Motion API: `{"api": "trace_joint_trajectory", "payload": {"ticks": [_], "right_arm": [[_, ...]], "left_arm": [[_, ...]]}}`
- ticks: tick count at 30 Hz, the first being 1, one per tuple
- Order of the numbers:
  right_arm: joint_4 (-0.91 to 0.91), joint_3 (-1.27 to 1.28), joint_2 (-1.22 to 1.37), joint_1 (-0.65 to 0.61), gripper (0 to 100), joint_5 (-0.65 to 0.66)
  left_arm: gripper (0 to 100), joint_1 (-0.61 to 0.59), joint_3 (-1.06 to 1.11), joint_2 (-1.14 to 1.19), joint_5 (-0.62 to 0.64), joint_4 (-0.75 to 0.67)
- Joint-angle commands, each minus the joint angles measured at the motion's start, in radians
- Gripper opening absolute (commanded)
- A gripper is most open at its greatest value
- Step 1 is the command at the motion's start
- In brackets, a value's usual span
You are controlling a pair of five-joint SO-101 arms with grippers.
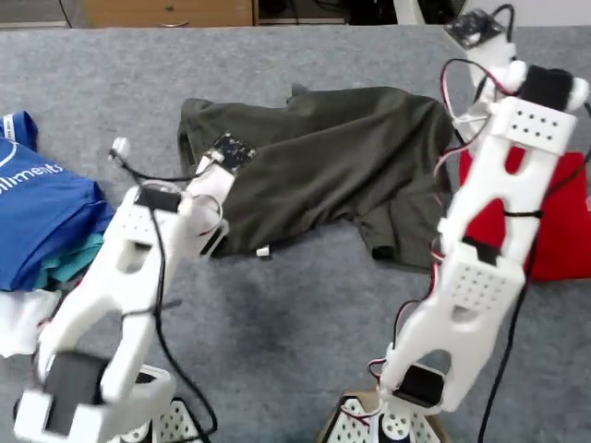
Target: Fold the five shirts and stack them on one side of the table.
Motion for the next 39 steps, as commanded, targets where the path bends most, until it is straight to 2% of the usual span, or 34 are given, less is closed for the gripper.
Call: {"api": "trace_joint_trajectory", "payload": {"ticks": [1, 8, 13, 20, 27, 34, 39], "right_arm": [[0.018, 0.166, -0.166, 0.053, 14.6, -0.014], [0.015, 0.378, -0.314, 0.124, 14.6, -0.009], [0.015, 0.447, -0.364, 0.154, 14.6, -0.008], [0.015, 0.478, -0.392, 0.168, 14.6, -0.012], [0.017, 0.478, -0.415, 0.166, 14.6, -0.012], [0.017, 0.478, -0.423, 0.166, 14.6, -0.014], [0.018, 0.478, -0.424, 0.166, 14.6, -0.014]], "left_arm": [[17, 0.017, -0.176, 0.113, -0.041, 0.084], [17, 0.018, -0.316, 0.308, -0.063, 0.143], [17, 0.009, -0.319, 0.383, -0.132, 0.175], [17, 0.008, -0.319, 0.449, -0.124, 0.161], [17, 0.003, -0.371, 0.456, -0.091, 0.16], [17, 0.008, -0.48, 0.409, -0.087, 0.31], [17, 0.012, -0.479, 0.4, -0.087, 0.307]]}}
